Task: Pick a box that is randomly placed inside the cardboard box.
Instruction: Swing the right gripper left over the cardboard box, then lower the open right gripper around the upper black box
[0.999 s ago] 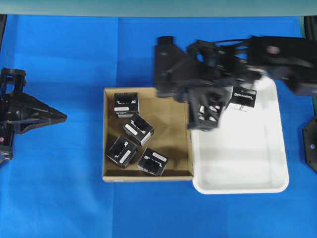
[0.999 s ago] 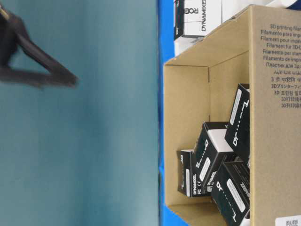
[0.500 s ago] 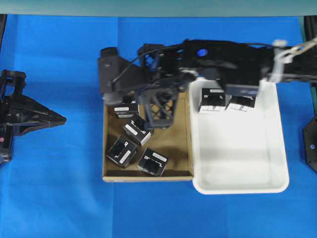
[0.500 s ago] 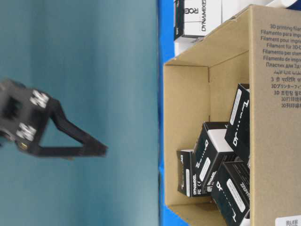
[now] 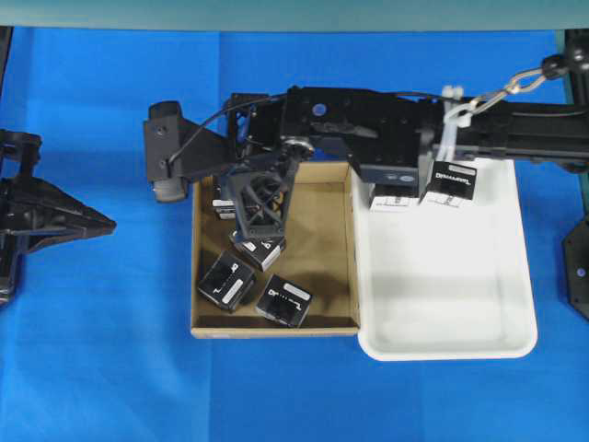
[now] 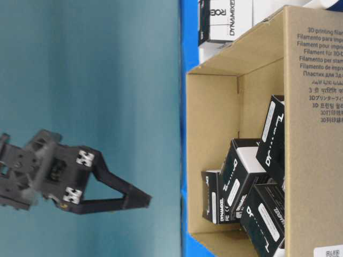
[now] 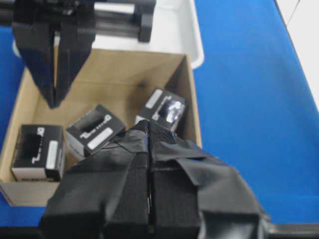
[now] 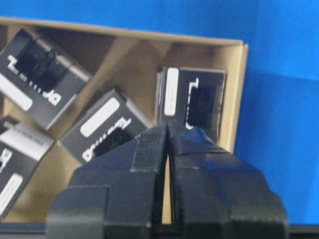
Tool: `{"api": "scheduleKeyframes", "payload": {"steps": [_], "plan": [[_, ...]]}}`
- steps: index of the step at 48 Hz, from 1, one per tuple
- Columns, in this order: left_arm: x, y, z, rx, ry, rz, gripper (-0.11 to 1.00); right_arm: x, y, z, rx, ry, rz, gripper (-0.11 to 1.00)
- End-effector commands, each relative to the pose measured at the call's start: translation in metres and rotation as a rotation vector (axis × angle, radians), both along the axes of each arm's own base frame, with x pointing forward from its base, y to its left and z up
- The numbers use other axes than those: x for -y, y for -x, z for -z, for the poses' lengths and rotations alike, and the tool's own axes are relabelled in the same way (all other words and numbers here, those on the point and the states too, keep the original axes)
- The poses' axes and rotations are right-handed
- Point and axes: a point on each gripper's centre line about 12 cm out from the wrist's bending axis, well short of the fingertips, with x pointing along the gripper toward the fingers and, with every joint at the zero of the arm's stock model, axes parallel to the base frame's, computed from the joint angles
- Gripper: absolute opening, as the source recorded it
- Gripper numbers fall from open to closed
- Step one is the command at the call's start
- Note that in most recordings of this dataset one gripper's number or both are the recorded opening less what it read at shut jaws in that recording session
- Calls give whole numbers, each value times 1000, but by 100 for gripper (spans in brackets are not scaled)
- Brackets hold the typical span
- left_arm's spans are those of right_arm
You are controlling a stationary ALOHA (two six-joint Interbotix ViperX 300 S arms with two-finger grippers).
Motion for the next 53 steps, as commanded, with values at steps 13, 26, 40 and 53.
{"api": "scheduleKeyframes", "payload": {"steps": [13,26,40,53], "plan": [[1,-2,-10,25,-1,3,-7,-3,-11,27,-16,-14,21,16],[1,-3,-11,26,-2,5,-7,5,-17,31,23,-52,125,49],[1,-3,-10,26,0,3,-7,-3,-16,50,-21,-21,111,100],[1,-3,-9,25,-3,7,-7,5,-18,58,-30,20,140,99]]}}
